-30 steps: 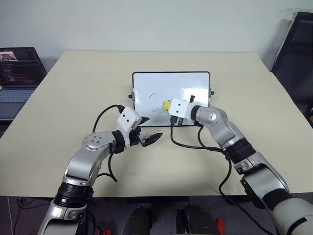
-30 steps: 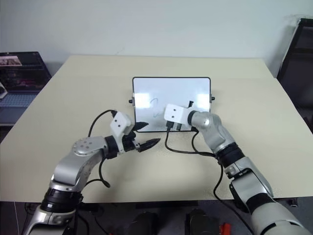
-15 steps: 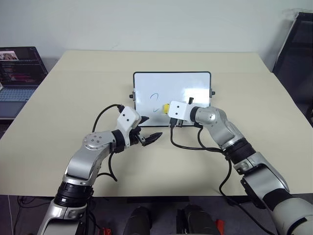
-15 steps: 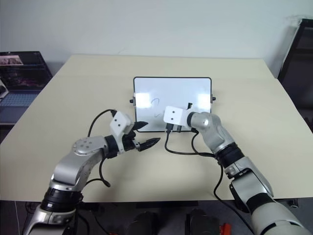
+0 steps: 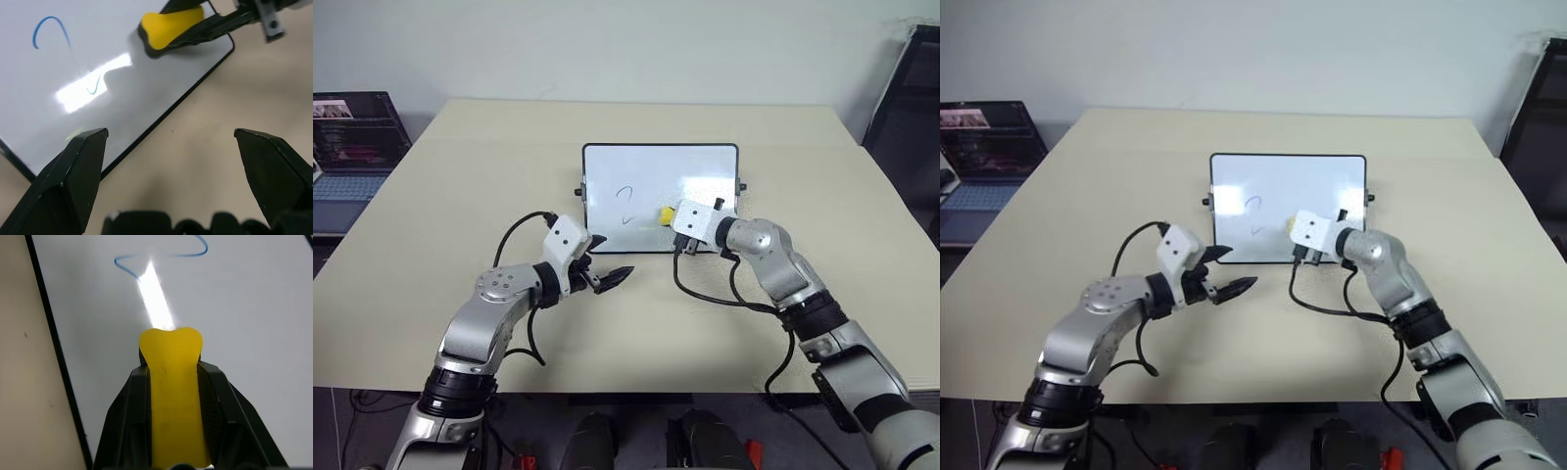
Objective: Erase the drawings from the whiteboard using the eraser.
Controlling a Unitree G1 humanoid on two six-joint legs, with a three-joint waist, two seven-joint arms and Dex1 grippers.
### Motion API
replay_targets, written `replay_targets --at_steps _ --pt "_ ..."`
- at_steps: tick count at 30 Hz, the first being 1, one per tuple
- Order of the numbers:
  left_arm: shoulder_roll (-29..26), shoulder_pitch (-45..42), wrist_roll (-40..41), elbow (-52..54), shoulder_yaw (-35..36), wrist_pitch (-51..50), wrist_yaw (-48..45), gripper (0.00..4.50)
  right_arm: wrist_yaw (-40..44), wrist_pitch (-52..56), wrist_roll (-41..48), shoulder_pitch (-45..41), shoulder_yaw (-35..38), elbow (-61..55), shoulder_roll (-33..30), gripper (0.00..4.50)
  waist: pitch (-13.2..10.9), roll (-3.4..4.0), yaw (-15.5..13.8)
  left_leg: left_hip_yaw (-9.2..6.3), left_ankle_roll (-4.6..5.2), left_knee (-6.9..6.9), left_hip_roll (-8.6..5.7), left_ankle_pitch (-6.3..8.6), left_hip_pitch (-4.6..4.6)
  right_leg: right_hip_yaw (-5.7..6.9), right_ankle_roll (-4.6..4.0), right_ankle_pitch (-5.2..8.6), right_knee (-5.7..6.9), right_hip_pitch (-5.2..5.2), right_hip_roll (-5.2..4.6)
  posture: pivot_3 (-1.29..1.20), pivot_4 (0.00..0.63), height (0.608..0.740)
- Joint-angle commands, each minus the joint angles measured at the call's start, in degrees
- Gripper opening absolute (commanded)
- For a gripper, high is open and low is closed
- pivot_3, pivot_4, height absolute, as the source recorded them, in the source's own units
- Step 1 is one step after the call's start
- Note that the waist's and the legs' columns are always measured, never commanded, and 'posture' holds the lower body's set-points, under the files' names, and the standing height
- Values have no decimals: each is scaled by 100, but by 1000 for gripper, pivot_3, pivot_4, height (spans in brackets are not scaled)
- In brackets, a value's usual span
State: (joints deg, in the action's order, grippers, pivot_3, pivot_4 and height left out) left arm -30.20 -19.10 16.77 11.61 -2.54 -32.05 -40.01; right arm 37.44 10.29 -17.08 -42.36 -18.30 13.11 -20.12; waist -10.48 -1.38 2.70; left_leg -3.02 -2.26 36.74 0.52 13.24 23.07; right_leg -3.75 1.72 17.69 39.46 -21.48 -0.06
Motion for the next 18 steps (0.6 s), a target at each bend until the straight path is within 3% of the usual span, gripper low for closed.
replay_targets --at_steps 1,7,18 --pt "154 -69 41 121 425 166 404 4500 71 680 934 249 727 -1105 307 963 0 0 3 -1 0 -1 0 0 0 0 0 0 0 1 0 0 150 740" --pt "325 115 61 274 802 135 858 4500 103 1464 1934 1304 1407 -2440 364 963 0 0 -60 -14 0 -4 0 1 3 1 0 0 -17 9 -2 0 150 740" --pt "641 437 151 398 1275 345 1427 4500 195 1080 2854 2935 1817 -3598 104 963 1 -1 -81 -9 0 -11 -1 1 5 -1 1 0 -36 10 -4 0 150 740"
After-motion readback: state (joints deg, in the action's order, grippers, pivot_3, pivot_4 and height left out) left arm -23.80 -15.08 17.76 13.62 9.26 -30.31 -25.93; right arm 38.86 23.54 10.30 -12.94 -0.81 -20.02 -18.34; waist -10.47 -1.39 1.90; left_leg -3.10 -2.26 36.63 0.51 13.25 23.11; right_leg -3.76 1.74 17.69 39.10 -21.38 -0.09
